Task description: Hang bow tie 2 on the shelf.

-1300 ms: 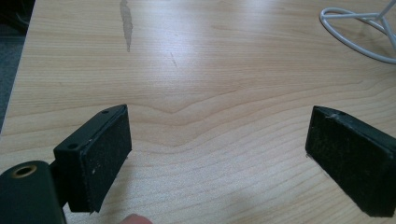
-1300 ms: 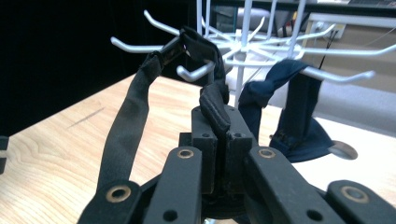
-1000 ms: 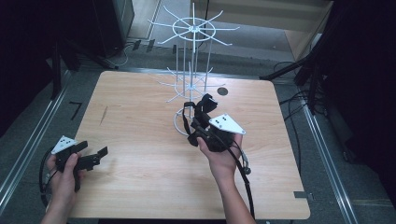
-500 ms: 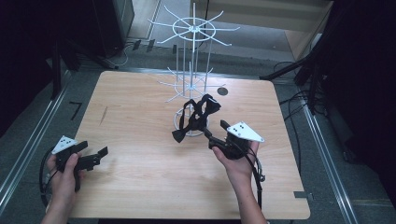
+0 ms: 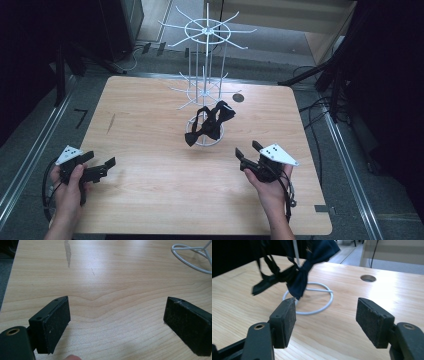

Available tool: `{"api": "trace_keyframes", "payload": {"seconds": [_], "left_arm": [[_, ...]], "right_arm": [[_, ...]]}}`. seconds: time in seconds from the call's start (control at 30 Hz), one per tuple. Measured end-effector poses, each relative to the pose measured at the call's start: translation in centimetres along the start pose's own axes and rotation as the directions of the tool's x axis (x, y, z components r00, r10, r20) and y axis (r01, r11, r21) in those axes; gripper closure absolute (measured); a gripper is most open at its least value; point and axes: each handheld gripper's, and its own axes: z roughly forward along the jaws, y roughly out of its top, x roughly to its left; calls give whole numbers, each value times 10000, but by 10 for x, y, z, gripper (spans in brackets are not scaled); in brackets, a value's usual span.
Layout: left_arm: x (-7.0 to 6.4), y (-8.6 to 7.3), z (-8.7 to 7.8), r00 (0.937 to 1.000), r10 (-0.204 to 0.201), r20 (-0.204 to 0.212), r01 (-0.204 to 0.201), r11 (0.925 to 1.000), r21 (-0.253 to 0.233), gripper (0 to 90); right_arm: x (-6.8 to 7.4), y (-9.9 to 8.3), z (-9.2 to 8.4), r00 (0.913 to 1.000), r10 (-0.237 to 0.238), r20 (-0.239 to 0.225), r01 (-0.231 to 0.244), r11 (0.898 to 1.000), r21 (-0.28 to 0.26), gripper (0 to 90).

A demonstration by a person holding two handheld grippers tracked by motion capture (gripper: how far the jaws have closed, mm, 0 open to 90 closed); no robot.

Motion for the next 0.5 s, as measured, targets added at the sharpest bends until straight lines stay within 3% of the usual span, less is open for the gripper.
{"api": "trace_keyframes", "payload": {"seconds": [0.3, 0.5], "left_arm": [[0, 0, 0, 10000, -11, 11, 11, 10000, 4, 77], [0, 0, 0, 10000, -19, 13, 19, 10000, -15, 77]], "right_arm": [[-22, -18, -10, 9996, 60, 287, -63, 9999, 117, 324], [-49, -36, -25, 9971, 467, 602, -483, 9985, 264, 317]]}}
